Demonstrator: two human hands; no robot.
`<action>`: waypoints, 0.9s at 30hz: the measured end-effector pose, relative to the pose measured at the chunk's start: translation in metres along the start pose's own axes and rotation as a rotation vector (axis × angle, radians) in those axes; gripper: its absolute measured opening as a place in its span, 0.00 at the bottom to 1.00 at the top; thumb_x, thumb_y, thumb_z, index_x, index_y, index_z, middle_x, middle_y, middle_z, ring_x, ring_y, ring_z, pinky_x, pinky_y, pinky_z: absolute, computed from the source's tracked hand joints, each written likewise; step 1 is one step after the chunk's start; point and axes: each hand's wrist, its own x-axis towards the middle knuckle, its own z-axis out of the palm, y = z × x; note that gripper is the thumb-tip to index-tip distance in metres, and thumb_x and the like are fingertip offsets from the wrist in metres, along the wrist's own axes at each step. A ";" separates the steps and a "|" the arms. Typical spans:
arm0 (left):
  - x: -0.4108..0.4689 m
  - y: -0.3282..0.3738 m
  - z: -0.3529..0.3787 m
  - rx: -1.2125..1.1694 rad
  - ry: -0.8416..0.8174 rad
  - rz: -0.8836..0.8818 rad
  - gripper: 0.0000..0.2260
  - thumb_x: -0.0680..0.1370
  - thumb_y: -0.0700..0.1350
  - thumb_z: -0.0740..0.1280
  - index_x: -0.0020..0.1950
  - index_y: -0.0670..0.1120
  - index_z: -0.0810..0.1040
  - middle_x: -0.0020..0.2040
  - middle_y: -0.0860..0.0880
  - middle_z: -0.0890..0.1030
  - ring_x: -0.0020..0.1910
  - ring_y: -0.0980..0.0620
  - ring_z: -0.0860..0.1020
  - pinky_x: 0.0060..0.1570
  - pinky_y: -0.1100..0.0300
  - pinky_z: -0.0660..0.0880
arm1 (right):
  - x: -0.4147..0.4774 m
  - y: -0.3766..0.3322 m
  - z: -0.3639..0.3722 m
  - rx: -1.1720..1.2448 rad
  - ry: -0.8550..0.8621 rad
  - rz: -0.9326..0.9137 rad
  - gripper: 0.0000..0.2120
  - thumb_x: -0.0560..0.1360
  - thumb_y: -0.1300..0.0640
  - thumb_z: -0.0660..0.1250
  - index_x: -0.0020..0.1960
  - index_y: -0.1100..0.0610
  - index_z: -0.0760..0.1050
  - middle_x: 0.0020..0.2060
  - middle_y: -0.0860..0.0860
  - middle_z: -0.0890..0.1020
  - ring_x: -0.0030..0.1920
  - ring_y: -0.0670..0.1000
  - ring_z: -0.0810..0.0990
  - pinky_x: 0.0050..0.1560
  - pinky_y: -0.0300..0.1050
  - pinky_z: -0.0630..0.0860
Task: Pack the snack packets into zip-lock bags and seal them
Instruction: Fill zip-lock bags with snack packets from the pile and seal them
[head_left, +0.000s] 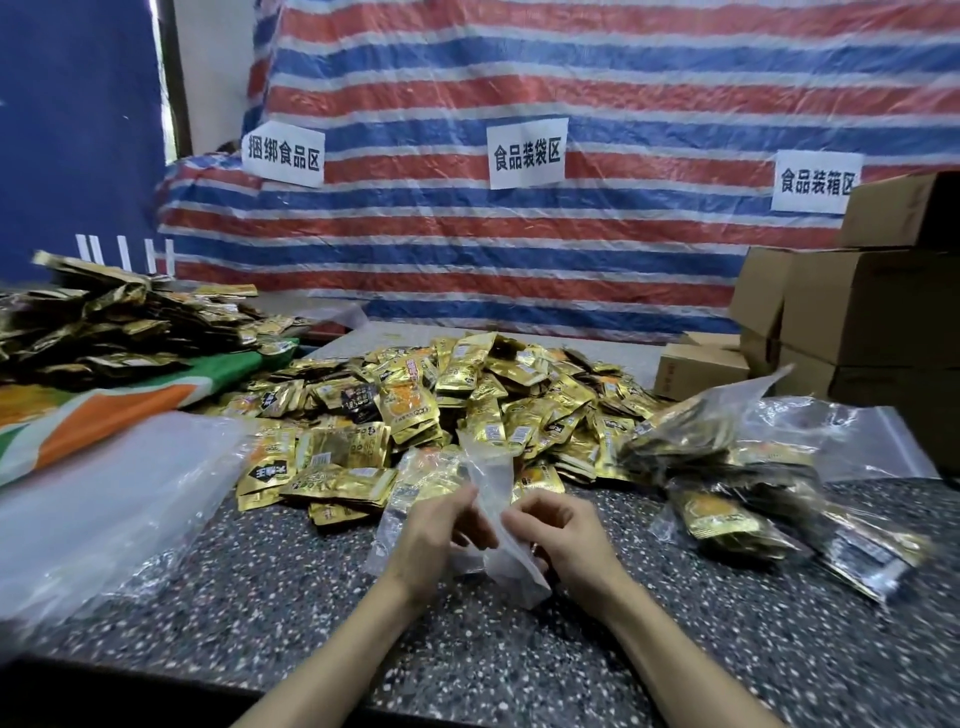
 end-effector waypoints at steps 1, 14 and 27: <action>0.001 -0.001 -0.002 -0.037 0.023 -0.032 0.24 0.76 0.57 0.64 0.39 0.36 0.80 0.35 0.43 0.81 0.34 0.50 0.78 0.35 0.61 0.74 | -0.001 0.001 0.001 0.000 -0.017 -0.001 0.07 0.76 0.60 0.72 0.39 0.55 0.83 0.33 0.50 0.81 0.32 0.46 0.77 0.29 0.36 0.70; 0.008 -0.010 -0.012 -0.233 0.283 -0.086 0.20 0.77 0.36 0.65 0.25 0.49 0.76 0.26 0.49 0.74 0.24 0.53 0.72 0.28 0.61 0.69 | 0.004 0.007 -0.009 0.271 0.456 0.137 0.14 0.80 0.61 0.65 0.35 0.58 0.74 0.23 0.49 0.71 0.21 0.46 0.66 0.20 0.38 0.62; 0.005 -0.007 -0.007 -0.218 0.186 -0.005 0.14 0.78 0.44 0.69 0.32 0.46 0.77 0.27 0.50 0.75 0.25 0.54 0.73 0.27 0.66 0.71 | 0.063 -0.005 -0.017 -0.593 0.565 0.647 0.38 0.69 0.36 0.75 0.65 0.64 0.72 0.62 0.60 0.78 0.61 0.62 0.77 0.53 0.50 0.72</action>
